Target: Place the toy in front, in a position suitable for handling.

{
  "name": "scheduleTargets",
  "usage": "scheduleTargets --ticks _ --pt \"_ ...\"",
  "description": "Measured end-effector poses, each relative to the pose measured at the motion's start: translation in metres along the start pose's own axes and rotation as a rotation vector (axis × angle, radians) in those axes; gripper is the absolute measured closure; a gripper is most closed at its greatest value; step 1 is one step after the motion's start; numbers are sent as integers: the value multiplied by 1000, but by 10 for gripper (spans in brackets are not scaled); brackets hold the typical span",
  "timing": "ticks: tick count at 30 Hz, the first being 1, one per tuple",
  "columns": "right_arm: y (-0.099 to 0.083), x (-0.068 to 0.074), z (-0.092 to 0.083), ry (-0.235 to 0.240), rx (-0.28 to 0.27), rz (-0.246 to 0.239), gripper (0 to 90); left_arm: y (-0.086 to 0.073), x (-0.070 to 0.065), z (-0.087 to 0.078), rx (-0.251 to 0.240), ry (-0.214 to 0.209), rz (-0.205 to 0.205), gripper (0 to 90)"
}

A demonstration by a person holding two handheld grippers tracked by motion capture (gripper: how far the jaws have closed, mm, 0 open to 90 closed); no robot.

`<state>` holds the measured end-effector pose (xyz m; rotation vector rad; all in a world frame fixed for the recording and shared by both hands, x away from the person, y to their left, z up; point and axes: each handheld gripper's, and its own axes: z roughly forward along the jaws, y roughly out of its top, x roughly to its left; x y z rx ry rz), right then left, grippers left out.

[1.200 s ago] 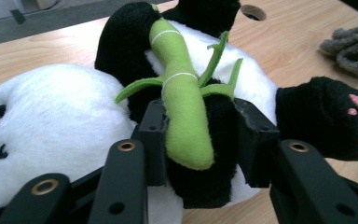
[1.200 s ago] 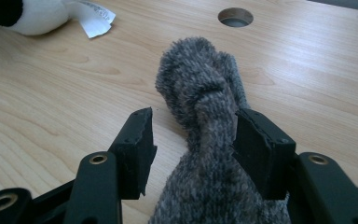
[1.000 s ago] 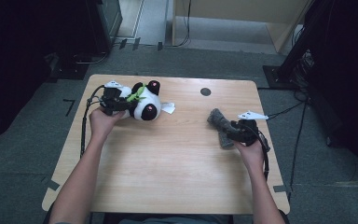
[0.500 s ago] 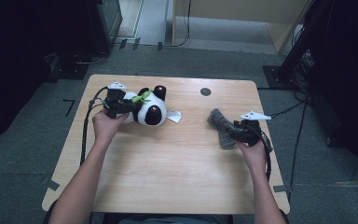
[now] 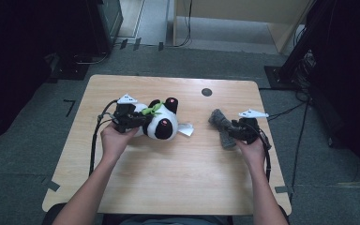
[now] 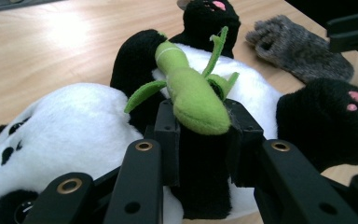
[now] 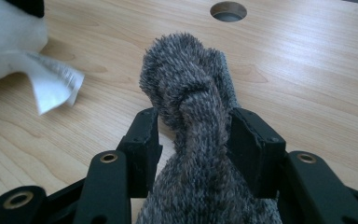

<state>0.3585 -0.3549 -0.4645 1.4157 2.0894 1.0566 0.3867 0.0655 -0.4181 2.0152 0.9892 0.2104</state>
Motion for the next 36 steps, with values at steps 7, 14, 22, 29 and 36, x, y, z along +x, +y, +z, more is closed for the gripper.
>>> scheduleTargets --ticks 7,14,22,29,36 --pt "2 1 10 1 30 -22 542 -9 -28 1 5 -28 -8 702" --pt "0 -3 20 -11 43 -5 585 -17 -51 6 -4 -64 -26 700" --pt "-2 -4 31 -34 93 -15 619 -23 -55 6 -5 -84 -20 676" --pt "0 -9 37 -12 103 11 734 -24 -54 4 10 -93 21 546" --pt "4 -13 31 10 110 51 763 -24 -50 0 -12 -121 34 431"
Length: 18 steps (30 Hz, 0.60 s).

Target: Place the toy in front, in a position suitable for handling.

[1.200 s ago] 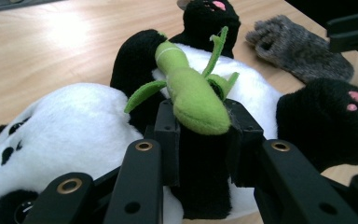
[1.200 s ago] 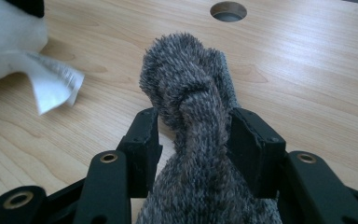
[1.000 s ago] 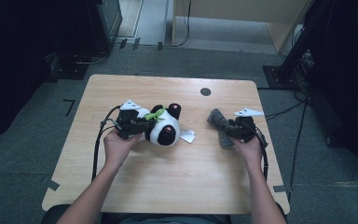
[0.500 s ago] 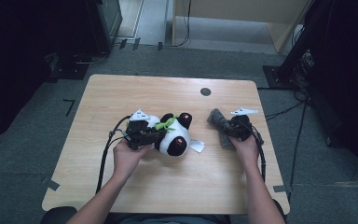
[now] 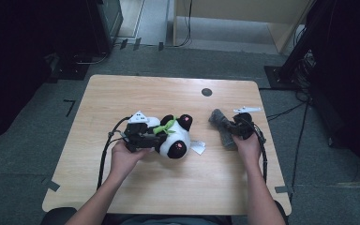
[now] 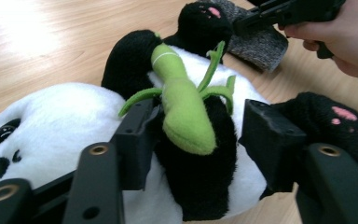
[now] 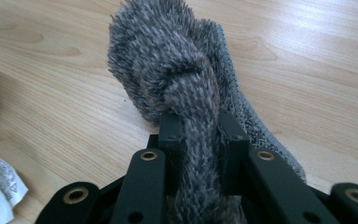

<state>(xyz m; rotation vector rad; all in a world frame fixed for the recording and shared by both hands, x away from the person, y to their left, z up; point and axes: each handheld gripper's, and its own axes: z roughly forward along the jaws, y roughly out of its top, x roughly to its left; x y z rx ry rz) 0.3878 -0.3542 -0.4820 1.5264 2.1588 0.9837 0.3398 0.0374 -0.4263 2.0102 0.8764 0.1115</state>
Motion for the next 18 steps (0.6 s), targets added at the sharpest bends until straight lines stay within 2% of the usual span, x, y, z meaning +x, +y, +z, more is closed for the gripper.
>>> scheduleTargets --ticks 5,9,12,15,18 --pt "4 -2 -9 32 -22 42 765 0 2 -7 -20 -6 13 392" --pt "7 -2 -16 39 -31 51 766 0 5 -13 -38 -7 28 363" --pt "10 1 -23 56 -47 56 766 -1 9 -19 -40 -12 20 352" --pt "14 7 -28 71 -52 46 766 -3 12 -23 -42 -9 24 348" --pt "18 15 -33 66 -47 7 765 -6 14 -26 -55 10 35 346"
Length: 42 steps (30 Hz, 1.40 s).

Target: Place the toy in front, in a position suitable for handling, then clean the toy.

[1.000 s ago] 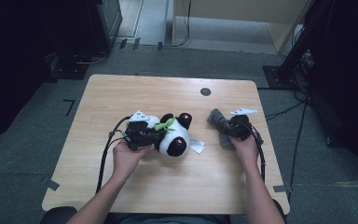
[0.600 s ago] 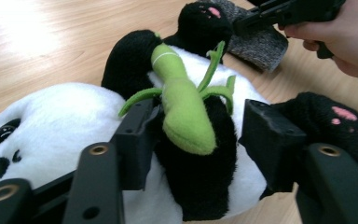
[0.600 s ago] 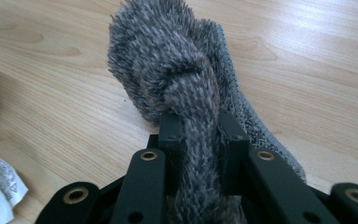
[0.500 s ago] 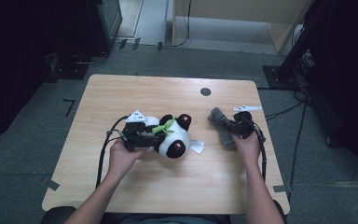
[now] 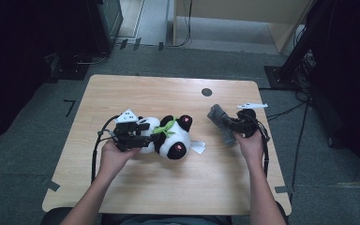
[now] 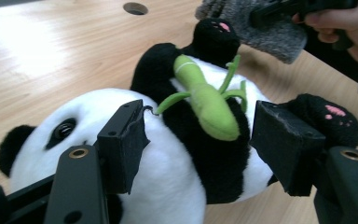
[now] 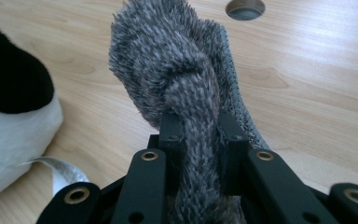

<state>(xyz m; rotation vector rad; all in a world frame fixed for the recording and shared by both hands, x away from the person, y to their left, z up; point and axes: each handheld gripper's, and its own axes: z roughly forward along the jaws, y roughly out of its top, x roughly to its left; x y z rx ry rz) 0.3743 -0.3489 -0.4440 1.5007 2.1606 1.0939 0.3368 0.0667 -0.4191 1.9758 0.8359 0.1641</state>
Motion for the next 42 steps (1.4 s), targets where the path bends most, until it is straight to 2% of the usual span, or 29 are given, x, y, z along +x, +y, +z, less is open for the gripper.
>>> scheduleTargets --ticks 2,6,9,13,17,23,27,31,34,36,42 --pt "2 5 -5 9 -11 -19 765 -2 2 -2 -5 5 5 339" --pt "7 12 -14 29 -29 -28 764 -6 4 -4 -6 4 8 334" --pt "9 18 -18 48 -46 -45 764 -7 5 -7 4 24 18 320" --pt "15 29 -23 80 -55 -66 767 -8 9 -12 3 37 7 307" --pt "24 42 -27 102 -50 -88 767 -13 15 -16 2 36 -9 298" --pt "38 59 -33 138 -46 -127 768 -23 17 -18 4 45 -7 277" --pt "48 71 -37 180 -39 -139 769 -31 20 -20 2 53 -13 270" --pt "59 86 -41 188 -30 -190 769 -35 24 -23 -3 71 -24 266" --pt "70 95 -41 215 -35 -203 771 -38 27 -25 -5 74 -43 266" --pt "76 101 -39 240 -29 -213 777 -41 28 -26 -8 77 -43 265" --pt "89 116 -28 272 -20 -233 773 -44 29 -25 -7 88 -43 253"
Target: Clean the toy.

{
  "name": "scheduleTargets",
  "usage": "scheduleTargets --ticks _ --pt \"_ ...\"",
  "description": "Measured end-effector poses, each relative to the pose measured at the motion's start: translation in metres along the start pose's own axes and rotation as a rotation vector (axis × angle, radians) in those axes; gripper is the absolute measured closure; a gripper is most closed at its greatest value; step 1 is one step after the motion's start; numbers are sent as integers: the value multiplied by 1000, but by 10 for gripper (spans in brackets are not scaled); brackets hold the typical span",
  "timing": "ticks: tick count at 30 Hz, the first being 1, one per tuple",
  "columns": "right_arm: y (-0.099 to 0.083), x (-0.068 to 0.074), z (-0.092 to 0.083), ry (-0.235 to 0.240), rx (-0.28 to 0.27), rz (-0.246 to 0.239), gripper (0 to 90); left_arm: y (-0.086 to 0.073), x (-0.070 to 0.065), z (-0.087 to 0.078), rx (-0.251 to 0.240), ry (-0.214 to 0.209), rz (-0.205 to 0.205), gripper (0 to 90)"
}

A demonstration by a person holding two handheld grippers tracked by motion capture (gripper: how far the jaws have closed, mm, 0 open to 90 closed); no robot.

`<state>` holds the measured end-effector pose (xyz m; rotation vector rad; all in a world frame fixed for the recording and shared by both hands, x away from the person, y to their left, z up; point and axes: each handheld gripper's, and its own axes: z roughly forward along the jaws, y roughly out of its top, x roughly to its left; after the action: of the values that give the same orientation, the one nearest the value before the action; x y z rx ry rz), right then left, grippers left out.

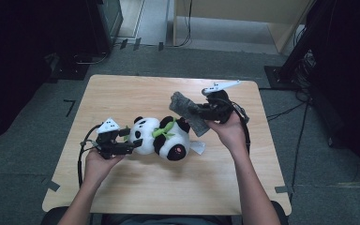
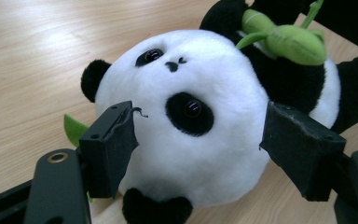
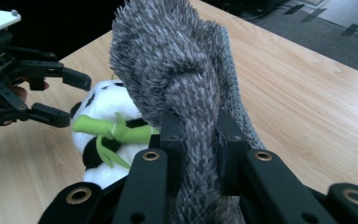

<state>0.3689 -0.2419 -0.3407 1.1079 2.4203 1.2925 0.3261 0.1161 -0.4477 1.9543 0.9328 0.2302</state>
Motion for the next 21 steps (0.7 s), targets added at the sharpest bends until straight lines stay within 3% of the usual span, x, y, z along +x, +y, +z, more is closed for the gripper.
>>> scheduleTargets --ticks 6,14,21 --pt "10 3 14 48 15 -2 772 -3 1 1 26 -3 -13 248" --pt "22 14 30 95 15 -42 772 -10 0 -1 32 21 10 224" --pt "28 21 51 125 33 -67 772 -13 2 7 8 -8 2 201"
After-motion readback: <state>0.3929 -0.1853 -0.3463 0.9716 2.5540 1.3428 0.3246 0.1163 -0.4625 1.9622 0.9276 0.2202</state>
